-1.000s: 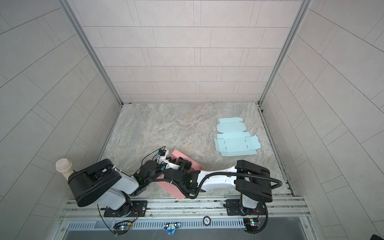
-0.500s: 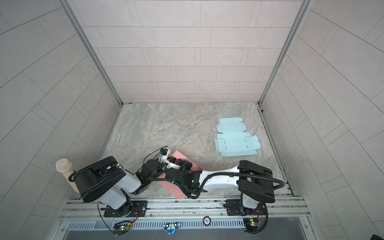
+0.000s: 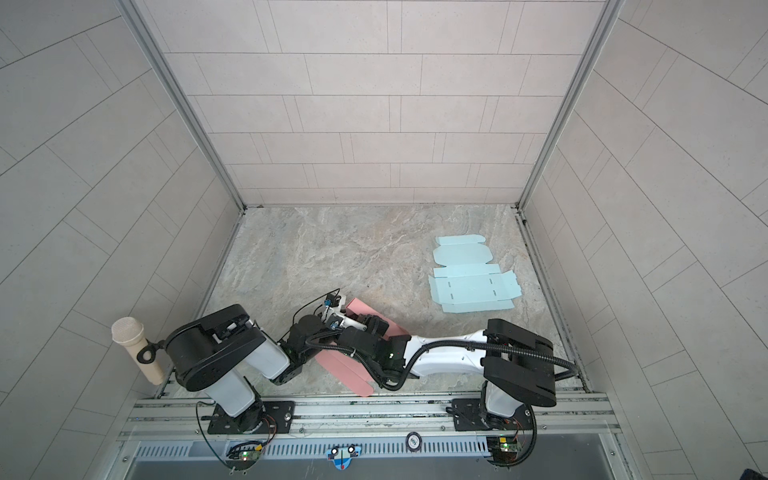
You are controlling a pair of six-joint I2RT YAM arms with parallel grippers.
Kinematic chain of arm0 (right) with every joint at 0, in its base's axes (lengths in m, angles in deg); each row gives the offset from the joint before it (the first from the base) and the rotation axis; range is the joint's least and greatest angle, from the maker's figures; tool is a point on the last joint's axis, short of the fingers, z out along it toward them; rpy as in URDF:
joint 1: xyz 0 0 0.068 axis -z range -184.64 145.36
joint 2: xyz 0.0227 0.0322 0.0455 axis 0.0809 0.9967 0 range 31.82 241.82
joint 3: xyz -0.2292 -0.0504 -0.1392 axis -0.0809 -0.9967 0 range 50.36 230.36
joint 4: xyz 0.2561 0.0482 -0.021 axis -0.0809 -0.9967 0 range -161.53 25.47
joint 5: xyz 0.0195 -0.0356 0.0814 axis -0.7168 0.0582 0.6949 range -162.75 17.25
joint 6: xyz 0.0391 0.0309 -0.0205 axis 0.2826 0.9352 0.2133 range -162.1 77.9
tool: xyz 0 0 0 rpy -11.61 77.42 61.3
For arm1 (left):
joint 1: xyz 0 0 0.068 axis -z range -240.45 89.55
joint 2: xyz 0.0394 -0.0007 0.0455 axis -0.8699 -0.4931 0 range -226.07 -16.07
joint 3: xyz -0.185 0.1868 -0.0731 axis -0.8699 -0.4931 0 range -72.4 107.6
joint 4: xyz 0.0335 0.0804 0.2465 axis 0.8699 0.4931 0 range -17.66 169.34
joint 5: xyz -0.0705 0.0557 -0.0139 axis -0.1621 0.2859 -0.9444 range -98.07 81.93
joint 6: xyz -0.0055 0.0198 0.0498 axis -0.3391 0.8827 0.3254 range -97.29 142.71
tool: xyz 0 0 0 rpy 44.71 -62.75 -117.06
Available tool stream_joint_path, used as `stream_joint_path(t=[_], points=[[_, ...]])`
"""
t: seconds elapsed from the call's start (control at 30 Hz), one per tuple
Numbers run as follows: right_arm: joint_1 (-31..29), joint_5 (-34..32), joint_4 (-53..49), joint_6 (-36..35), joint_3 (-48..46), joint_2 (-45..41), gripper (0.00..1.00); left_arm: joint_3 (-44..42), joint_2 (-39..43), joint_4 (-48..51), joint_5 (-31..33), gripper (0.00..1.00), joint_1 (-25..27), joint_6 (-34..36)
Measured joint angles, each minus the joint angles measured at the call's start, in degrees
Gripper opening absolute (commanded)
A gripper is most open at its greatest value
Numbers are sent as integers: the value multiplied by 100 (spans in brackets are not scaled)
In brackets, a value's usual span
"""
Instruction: Fold the paper box
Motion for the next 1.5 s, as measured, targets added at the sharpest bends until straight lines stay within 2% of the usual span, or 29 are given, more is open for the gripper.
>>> stream_joint_path(t=[0.1, 0.2, 0.3, 0.5, 0.73, 0.9, 1.03, 1.17, 1.33, 1.5], points=[[22, 42, 57, 39, -50, -35, 21, 46, -26, -11, -17, 32, 0, 39], [37, 79, 87, 57, -66, -35, 21, 120, -26, 20, -66, 21, 0, 133], [50, 103, 90, 61, -66, -35, 21, 197, -26, 81, -101, 16, -7, 184], [122, 188, 90, 114, -76, -127, 23, 238, -33, 168, -210, 11, -13, 299], [146, 507, -157, 490, -212, -658, 57, 236, -20, 195, -269, 12, -13, 330], [219, 870, -328, 1010, -579, -1873, 63, 214, 105, 299, -212, 12, -13, 393], [645, 1436, -339, 1469, -638, -2551, 64, 214, 131, 339, -203, 14, -13, 398], [1373, 2192, -249, 1969, -638, -2754, 64, 190, 184, 365, -197, 14, -13, 393], [2343, 3150, -319, 2640, -306, -2129, 63, 116, 249, 387, -162, 14, -13, 391], [2435, 3849, -267, 3010, 31, -1226, 61, 101, 234, 361, -136, 13, -13, 376]])
